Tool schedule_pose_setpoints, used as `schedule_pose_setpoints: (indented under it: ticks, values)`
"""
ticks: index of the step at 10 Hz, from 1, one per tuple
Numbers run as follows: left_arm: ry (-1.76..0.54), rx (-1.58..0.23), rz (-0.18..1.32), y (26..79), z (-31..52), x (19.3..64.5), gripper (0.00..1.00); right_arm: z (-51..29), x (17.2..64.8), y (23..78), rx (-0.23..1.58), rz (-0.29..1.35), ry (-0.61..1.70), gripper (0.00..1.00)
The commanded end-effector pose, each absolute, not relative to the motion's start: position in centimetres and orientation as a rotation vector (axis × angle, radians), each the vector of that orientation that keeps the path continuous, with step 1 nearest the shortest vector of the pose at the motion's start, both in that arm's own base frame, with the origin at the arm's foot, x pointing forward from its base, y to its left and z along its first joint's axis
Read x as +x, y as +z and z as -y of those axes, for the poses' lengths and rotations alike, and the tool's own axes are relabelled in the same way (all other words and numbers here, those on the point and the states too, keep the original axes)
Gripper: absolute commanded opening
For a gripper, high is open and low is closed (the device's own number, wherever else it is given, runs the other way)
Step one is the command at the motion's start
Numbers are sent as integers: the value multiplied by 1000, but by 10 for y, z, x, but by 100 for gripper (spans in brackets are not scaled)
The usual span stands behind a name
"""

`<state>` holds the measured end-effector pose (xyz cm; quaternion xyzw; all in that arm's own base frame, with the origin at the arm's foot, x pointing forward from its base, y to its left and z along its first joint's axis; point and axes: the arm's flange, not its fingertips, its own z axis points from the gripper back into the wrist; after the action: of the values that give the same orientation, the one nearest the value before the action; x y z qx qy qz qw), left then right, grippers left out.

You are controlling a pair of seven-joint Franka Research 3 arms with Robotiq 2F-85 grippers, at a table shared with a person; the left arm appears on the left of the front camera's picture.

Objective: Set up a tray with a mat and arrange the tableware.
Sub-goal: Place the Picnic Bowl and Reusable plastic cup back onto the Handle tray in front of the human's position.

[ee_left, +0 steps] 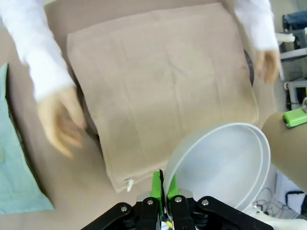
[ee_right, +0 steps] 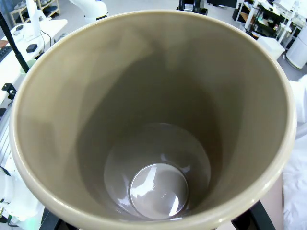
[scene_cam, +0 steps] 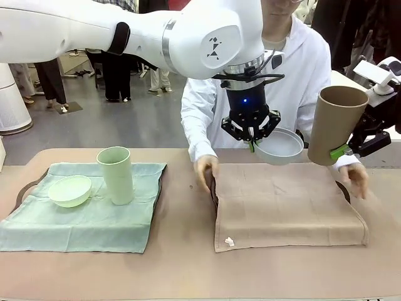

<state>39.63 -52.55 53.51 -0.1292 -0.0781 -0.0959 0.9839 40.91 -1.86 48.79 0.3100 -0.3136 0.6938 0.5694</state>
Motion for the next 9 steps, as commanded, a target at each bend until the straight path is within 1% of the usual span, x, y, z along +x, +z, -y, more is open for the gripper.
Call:
schedule_pose_setpoints:
  ticks: [1,9]
  values:
    - [-200,-263,150,537,524,397,0,18,411,487,722,730,1635,21]
    - [-200,-263,150,537,524,397,0,18,411,487,722,730,1635,21]
